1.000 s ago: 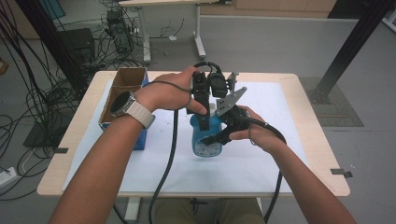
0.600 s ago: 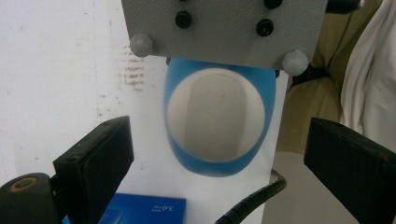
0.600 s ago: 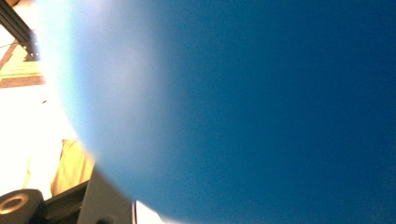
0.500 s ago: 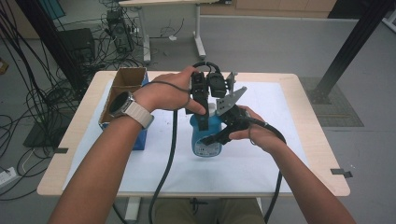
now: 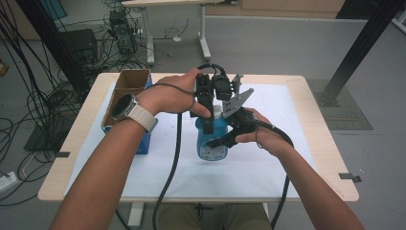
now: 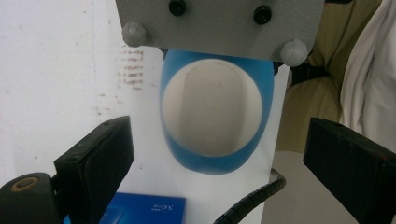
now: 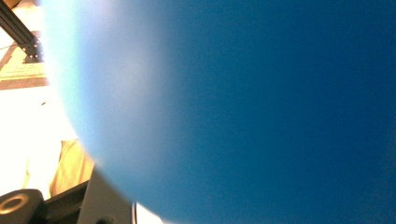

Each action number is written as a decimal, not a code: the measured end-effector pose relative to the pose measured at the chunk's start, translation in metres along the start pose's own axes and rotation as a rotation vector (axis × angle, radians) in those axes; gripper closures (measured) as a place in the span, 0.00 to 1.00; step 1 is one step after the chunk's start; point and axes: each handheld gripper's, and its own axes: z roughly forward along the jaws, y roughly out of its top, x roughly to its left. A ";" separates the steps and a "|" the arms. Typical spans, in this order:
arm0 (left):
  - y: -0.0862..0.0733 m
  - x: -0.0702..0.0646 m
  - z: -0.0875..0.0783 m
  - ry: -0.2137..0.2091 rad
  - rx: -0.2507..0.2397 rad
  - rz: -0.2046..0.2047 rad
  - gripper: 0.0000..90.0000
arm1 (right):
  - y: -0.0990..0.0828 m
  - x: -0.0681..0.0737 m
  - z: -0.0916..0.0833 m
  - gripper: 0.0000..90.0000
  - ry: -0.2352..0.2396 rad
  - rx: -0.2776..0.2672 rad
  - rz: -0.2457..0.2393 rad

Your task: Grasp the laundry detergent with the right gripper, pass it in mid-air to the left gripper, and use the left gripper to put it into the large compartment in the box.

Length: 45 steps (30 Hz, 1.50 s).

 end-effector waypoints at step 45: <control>0.000 -0.002 0.003 -0.003 -0.001 0.011 0.10 | 0.003 0.000 -0.001 0.49 0.008 -0.004 0.003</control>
